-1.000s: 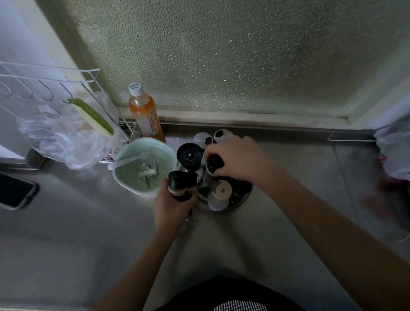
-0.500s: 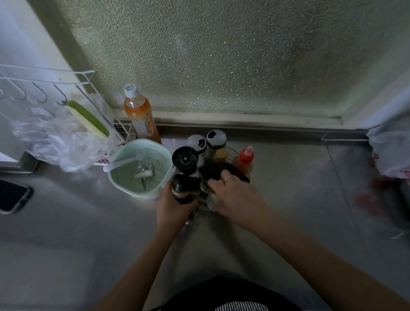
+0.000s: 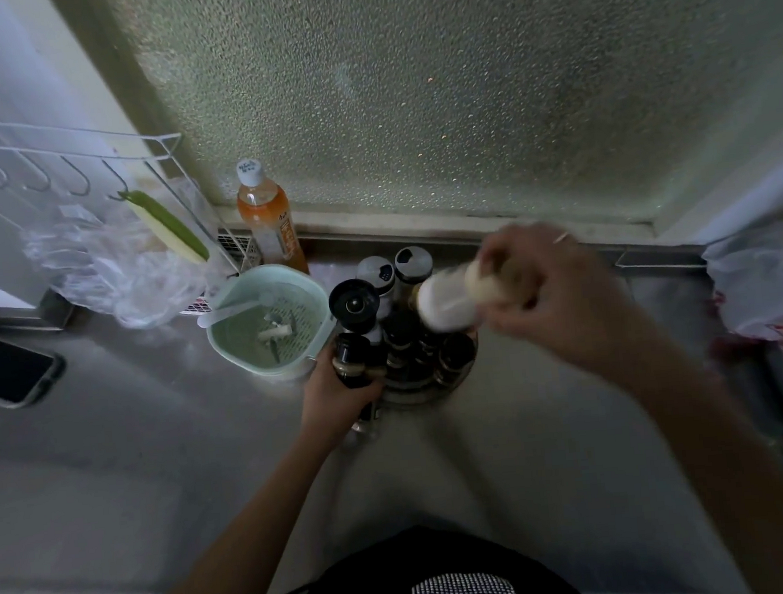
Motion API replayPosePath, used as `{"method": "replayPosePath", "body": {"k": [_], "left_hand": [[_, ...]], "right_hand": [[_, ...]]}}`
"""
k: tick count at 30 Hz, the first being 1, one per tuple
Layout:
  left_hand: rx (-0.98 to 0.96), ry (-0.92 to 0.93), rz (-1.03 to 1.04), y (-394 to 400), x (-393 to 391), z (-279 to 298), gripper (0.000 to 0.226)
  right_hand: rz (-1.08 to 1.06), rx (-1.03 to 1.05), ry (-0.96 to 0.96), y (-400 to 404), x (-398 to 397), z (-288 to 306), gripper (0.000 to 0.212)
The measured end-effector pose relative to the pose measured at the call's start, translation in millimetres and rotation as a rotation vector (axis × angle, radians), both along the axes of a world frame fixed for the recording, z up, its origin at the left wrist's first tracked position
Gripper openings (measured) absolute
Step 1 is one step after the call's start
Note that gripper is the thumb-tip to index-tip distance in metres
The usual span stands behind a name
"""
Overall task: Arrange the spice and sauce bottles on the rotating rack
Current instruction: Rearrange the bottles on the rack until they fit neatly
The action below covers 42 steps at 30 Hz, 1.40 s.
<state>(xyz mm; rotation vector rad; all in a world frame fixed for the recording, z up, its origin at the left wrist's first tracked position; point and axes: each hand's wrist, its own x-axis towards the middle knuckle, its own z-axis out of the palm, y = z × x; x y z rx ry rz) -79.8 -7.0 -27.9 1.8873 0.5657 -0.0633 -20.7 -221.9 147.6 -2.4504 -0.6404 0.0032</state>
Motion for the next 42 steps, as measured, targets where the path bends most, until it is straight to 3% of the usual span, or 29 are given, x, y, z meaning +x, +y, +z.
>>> {"method": "replayPosePath", "body": {"k": [4,13,21,30,36,38,42], "left_hand": [[-0.014,0.002,-0.016,1,1,-1,0.063],[0.028,0.004,-0.054,4,4,-3,0.057],[0.022,0.005,-0.055,5,6,-4,0.056],[0.068,0.027,-0.050,8,6,-6,0.056],[0.078,0.037,-0.048,7,5,0,0.053],[0.064,0.025,-0.059,4,3,2,0.061],[0.080,0.026,-0.058,1,0,-1,0.062]], "right_hand": [[-0.150,-0.083,-0.096,-23,39,29,0.043],[-0.015,-0.144,0.212,3,110,-65,0.047],[0.128,-0.229,0.315,15,118,-109,0.050],[0.158,-0.223,0.375,14,115,-104,0.050],[0.091,-0.278,0.320,21,107,-117,0.048],[0.058,-0.302,0.290,24,105,-119,0.049],[-0.016,-0.233,0.383,13,104,-122,0.049]]}}
